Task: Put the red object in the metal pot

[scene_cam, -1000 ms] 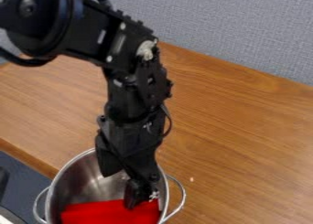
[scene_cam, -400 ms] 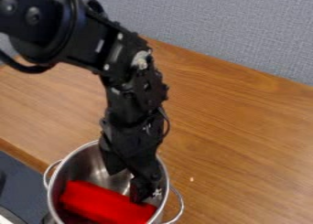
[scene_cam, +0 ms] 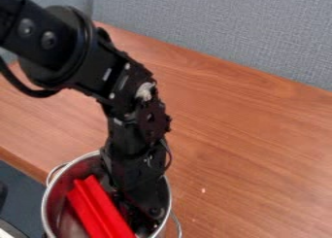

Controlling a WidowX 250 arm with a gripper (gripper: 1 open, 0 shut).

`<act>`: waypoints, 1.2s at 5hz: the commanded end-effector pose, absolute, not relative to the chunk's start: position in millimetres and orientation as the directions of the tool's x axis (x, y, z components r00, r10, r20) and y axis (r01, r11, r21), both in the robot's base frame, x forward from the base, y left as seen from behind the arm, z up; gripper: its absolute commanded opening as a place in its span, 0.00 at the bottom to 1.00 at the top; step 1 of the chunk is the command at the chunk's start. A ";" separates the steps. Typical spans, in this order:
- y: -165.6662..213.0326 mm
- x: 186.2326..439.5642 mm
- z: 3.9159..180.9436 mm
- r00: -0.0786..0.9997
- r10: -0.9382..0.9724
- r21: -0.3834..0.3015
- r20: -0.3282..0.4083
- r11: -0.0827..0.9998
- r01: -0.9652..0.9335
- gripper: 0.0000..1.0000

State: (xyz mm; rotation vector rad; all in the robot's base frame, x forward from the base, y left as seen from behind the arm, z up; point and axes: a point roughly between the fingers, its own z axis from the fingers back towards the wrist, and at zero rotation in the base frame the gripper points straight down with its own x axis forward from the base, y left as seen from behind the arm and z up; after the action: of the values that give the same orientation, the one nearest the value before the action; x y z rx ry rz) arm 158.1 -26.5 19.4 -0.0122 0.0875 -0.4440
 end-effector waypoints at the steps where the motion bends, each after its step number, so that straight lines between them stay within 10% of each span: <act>1: -24.6 160.0 23.0 0.903 -0.420 -0.031 -0.085 0.907 0.419 0.00; 6: -26.0 174.2 33.2 0.908 -0.414 -0.023 -0.069 0.910 0.413 0.00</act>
State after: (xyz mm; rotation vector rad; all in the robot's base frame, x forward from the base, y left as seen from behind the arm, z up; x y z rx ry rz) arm 165.4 -27.7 27.9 -0.0133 0.1030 -0.4382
